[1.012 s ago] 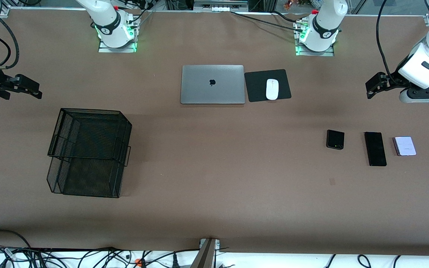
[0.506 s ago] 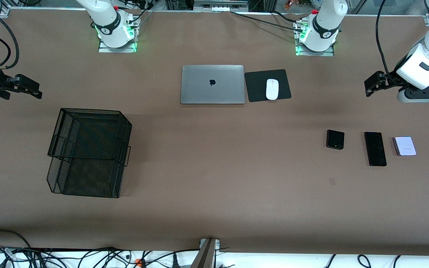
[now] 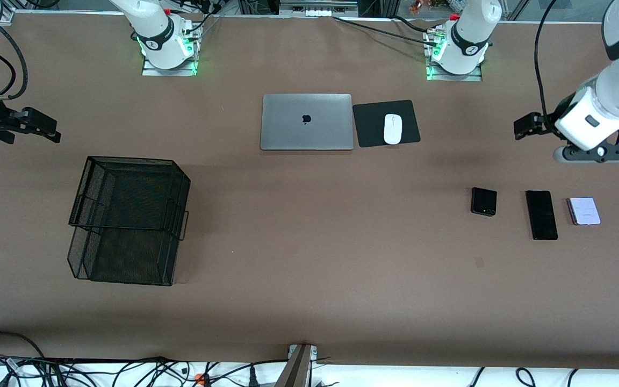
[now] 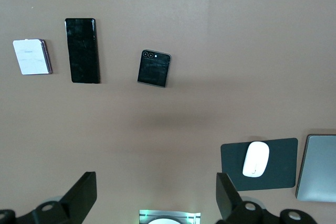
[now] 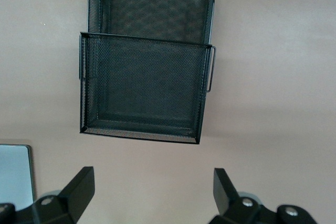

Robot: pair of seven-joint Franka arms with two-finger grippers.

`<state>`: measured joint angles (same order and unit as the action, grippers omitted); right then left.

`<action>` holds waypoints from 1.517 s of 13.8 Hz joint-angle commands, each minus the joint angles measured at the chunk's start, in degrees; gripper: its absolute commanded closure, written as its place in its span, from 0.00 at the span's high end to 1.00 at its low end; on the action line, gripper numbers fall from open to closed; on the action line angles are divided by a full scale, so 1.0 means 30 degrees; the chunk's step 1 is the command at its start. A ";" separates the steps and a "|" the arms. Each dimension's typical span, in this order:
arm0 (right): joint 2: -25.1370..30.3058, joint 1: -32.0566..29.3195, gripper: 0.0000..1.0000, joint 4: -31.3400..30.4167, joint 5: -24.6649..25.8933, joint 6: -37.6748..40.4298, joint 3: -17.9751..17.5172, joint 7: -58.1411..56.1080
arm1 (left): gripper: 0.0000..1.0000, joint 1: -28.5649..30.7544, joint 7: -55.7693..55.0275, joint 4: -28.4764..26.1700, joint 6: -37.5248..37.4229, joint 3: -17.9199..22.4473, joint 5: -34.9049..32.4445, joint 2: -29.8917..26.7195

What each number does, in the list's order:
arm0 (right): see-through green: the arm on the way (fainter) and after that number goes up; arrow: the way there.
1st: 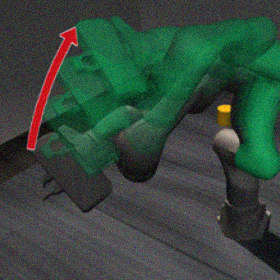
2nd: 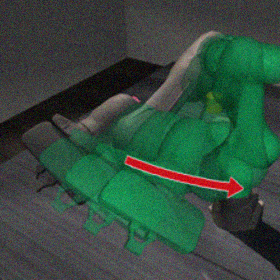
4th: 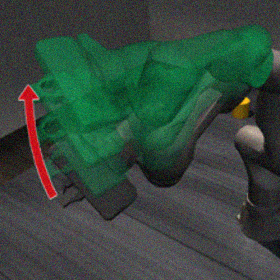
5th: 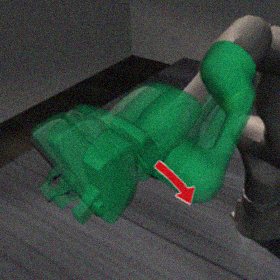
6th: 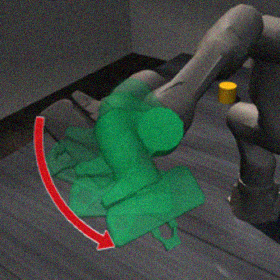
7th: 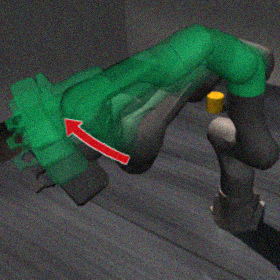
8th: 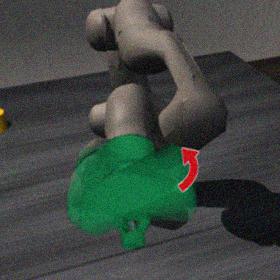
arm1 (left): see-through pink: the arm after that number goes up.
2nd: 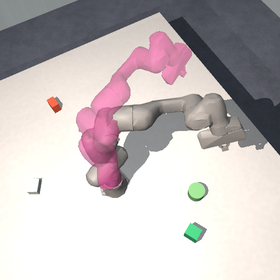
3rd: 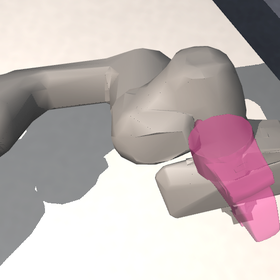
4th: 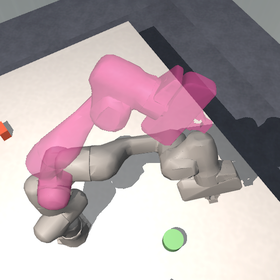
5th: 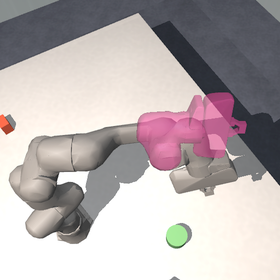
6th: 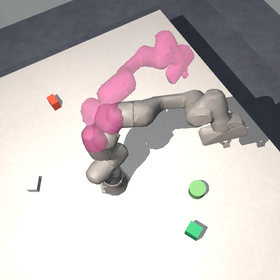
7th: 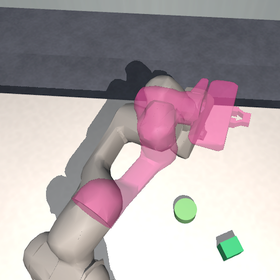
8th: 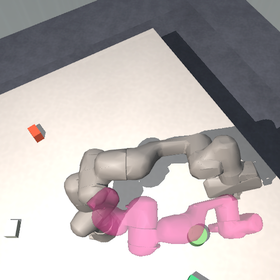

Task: Place phones with both arms
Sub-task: 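Reach down and grasp the small black flip phone with the left gripper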

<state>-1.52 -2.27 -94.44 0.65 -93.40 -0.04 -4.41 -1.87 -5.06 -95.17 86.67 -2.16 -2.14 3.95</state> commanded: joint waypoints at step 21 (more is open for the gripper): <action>0.0301 -0.0241 1.00 -0.0247 -0.0013 -0.0038 -0.0249 0.0122 | 1.00 0.0682 0.1011 -0.5423 1.7163 0.0250 -0.0517 0.8350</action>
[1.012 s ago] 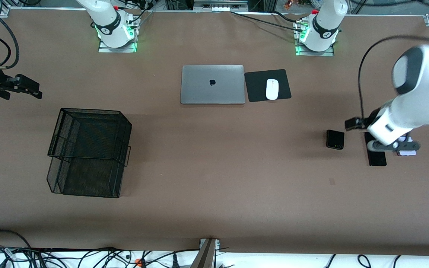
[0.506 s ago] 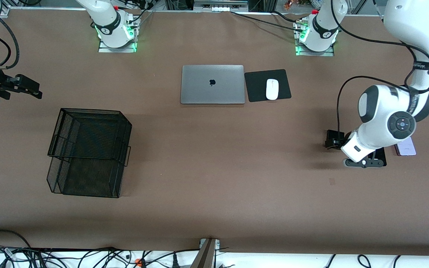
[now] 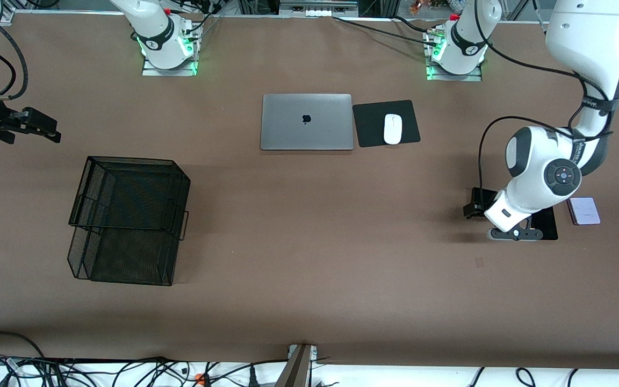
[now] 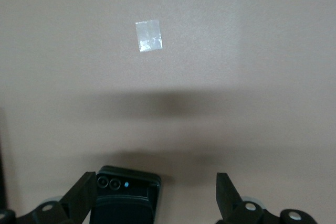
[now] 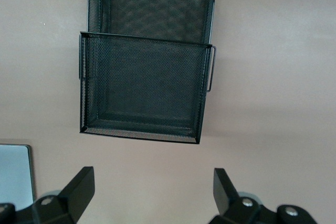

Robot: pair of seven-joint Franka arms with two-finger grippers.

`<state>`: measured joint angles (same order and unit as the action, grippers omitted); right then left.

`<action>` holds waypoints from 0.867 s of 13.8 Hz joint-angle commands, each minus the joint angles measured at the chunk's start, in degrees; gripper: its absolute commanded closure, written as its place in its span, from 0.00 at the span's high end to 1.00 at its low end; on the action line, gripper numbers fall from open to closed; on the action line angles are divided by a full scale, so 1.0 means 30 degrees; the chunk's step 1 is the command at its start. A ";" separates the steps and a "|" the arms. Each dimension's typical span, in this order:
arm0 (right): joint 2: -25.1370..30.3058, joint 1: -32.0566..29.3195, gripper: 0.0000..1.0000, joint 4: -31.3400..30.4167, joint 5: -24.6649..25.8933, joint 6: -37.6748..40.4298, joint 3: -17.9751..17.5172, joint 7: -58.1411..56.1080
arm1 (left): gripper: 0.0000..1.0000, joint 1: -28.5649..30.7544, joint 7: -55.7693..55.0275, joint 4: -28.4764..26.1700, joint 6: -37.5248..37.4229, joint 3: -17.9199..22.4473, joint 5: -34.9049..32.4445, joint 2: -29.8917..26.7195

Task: Place phones with both arms
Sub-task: 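Reach down and grasp the small black flip phone with the left gripper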

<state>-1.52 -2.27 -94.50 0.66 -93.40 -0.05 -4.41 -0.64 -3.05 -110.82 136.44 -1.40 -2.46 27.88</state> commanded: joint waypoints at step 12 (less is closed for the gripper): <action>0.0331 -0.0241 1.00 -0.0229 -0.0014 -0.0009 -0.0246 0.0122 | 1.00 0.1386 0.2187 -0.2465 0.1014 -0.0206 -0.1142 0.0227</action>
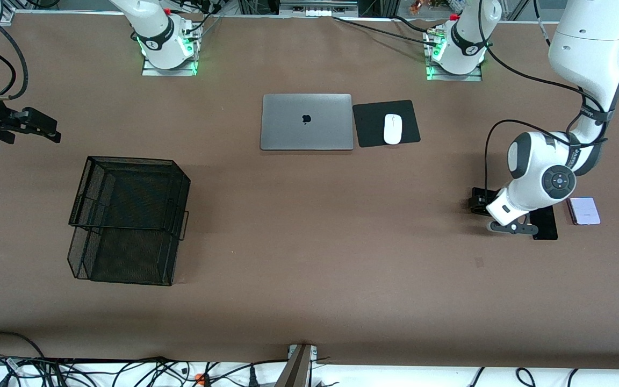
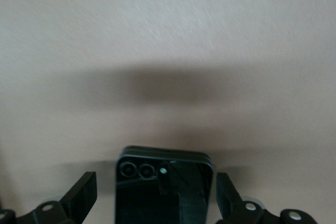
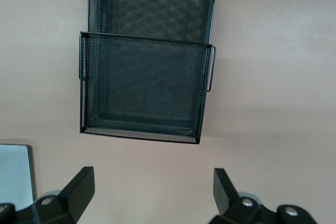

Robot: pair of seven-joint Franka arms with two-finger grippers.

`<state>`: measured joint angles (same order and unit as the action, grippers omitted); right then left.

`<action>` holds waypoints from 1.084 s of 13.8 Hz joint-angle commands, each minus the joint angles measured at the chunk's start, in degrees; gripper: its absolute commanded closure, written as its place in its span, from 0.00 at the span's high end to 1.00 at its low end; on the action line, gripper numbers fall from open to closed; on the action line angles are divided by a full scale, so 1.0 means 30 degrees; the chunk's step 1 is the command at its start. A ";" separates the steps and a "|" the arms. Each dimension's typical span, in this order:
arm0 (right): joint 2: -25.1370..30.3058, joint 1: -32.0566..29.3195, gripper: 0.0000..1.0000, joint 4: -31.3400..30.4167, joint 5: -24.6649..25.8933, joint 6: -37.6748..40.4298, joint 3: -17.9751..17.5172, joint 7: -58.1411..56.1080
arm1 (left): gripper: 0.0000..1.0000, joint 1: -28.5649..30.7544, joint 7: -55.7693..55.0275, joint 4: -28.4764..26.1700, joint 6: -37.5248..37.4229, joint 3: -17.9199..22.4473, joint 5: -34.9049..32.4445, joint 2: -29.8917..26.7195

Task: Place phones with both arms
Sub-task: 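Carry the flip phone to the table middle and release it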

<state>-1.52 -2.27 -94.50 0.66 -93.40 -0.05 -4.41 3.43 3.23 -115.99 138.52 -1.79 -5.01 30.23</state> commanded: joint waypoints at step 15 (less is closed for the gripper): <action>0.0331 -0.0241 1.00 -0.0259 -0.0013 -0.0009 -0.0246 0.0093 | 1.00 0.0321 0.0388 -0.0739 0.1140 -0.0049 -0.0468 0.0061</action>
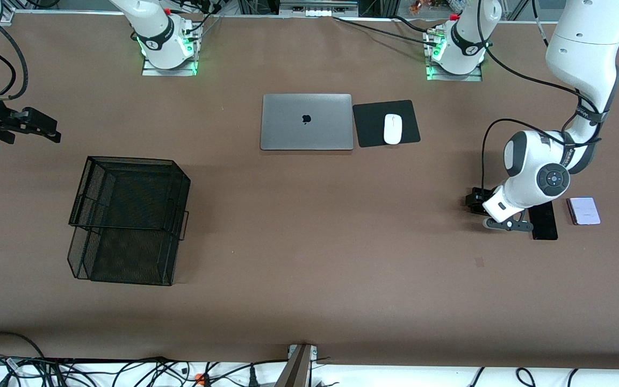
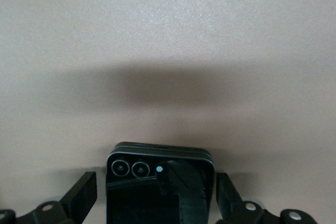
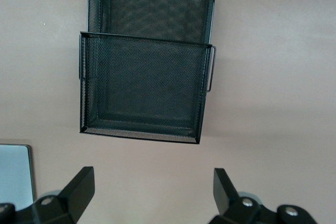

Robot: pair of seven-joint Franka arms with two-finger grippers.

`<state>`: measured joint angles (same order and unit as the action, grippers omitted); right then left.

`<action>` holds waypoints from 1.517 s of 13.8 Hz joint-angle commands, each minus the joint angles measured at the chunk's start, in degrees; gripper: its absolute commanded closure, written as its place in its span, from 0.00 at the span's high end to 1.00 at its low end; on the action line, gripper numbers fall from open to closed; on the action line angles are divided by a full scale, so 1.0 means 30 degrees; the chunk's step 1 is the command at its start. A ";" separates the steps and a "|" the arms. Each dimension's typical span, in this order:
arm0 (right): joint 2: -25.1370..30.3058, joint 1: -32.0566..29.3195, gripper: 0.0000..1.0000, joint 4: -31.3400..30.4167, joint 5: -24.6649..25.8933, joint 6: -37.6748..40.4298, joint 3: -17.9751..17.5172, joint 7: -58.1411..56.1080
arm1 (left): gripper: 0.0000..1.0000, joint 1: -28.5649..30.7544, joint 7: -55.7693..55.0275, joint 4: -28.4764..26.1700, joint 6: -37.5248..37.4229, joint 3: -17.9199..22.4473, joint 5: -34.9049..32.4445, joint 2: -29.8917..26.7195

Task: Place phones with both arms
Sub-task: 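Carry the flip phone to the table middle and release it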

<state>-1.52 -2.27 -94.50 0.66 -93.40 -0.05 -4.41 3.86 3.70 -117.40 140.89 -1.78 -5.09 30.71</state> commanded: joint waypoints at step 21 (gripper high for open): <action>0.0331 -0.0241 1.00 -0.0259 -0.0014 -0.0009 -0.0246 0.0093 | 0.32 -0.6258 -0.8372 1.0650 -0.9550 -0.1515 0.2542 0.1415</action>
<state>-1.52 -2.27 -94.50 0.66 -93.40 -0.07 -4.41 -10.06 -16.38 -91.17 113.49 -7.30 -0.33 30.57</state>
